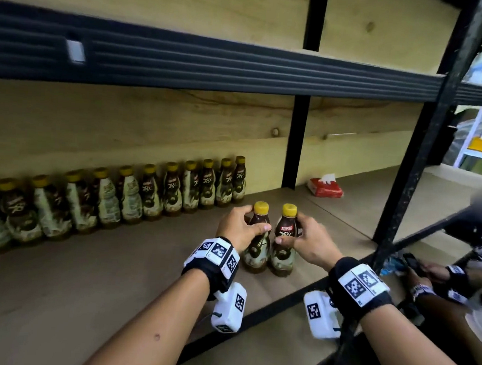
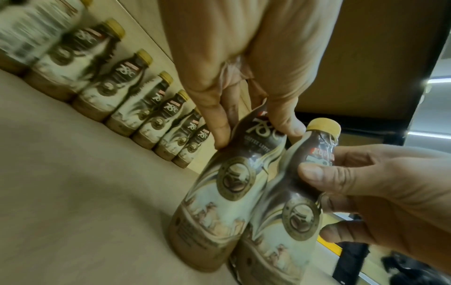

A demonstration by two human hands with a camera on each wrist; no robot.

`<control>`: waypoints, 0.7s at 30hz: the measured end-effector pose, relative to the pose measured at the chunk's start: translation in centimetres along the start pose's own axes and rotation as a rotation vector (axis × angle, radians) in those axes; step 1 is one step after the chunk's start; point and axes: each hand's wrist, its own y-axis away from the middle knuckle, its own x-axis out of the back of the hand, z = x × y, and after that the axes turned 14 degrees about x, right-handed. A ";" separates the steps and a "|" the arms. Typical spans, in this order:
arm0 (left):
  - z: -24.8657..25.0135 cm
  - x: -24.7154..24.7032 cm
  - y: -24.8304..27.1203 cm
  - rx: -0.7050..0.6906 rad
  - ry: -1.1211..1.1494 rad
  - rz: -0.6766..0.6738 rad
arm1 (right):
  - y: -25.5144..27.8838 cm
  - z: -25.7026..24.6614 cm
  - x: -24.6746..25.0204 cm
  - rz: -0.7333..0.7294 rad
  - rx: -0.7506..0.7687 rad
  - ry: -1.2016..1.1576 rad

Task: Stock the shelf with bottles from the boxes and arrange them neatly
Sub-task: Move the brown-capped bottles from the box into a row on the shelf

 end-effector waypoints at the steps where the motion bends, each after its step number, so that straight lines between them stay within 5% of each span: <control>1: 0.6 -1.1 -1.4 0.008 -0.021 0.028 | -1.5 1.5 0.7 -0.012 0.013 0.000; 9: 5.6 -7.1 -12.4 0.142 -0.193 0.151 | -11.5 10.5 4.1 0.006 0.039 -0.002; 15: 6.2 -7.5 -19.3 0.249 -0.399 0.244 | -15.2 12.7 3.2 -0.007 0.082 -0.017; 21: 5.9 -7.7 -22.6 0.214 -0.583 0.302 | -17.7 13.1 2.0 -0.017 0.088 -0.079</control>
